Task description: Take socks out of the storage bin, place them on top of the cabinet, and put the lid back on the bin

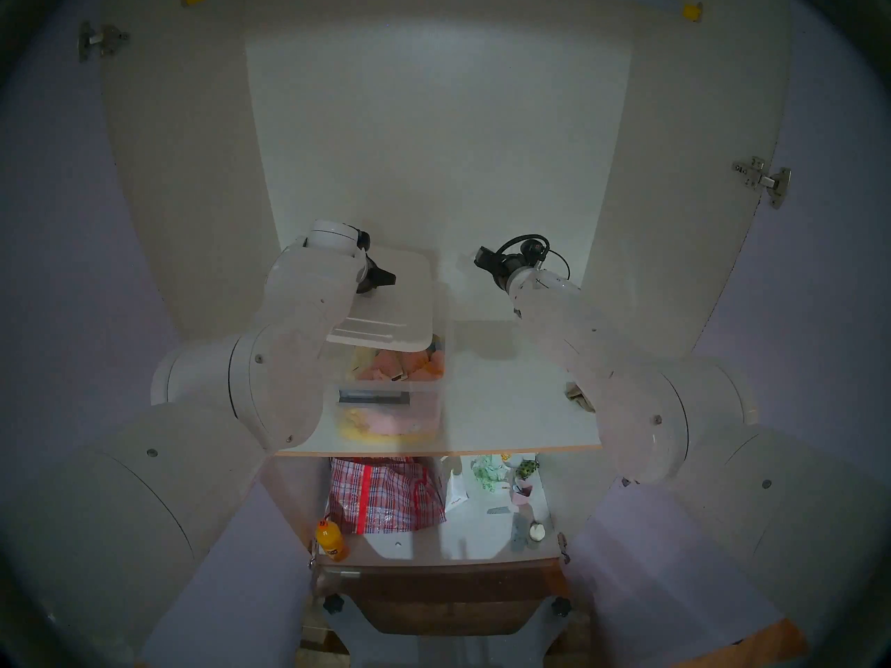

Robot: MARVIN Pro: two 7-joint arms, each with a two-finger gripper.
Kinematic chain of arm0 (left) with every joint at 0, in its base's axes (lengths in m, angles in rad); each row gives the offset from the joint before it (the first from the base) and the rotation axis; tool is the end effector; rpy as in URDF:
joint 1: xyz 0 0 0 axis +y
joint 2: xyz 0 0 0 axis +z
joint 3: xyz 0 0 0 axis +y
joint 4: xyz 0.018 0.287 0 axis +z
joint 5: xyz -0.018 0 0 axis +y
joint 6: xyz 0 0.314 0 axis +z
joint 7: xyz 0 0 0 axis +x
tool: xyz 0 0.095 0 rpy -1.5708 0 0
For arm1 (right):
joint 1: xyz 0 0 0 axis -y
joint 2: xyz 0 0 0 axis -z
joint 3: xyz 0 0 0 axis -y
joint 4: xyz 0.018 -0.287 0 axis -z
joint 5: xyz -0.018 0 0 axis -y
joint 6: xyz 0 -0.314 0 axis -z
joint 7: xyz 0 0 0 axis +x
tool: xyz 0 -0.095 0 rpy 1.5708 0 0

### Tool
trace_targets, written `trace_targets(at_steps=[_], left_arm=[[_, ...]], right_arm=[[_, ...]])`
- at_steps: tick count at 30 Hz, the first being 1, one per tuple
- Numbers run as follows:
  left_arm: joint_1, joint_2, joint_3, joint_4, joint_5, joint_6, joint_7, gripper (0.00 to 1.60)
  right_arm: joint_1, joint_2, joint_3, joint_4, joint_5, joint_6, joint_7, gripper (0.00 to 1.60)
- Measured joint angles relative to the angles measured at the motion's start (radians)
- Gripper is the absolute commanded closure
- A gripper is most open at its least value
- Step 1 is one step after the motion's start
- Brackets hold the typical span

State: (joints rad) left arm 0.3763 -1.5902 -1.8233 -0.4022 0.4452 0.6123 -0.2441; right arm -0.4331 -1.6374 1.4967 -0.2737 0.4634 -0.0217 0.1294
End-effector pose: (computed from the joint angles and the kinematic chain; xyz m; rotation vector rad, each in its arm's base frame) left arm 0.6638 0.0141 -0.1579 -2.7863 0.2105 -1.4317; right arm 0.6664 0.0642 -0.1793 -2.0334 0.2460 -1.7886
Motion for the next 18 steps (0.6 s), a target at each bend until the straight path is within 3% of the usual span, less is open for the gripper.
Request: trace_targets(at_steps=[18], left_arm=[[0.081,0.01,-0.069,-0.088,-0.048,0.084,-0.064,1.6]], right_arm=[[0.0,0.0,0.001,0.001,0.0,0.0,0.0,0.0]])
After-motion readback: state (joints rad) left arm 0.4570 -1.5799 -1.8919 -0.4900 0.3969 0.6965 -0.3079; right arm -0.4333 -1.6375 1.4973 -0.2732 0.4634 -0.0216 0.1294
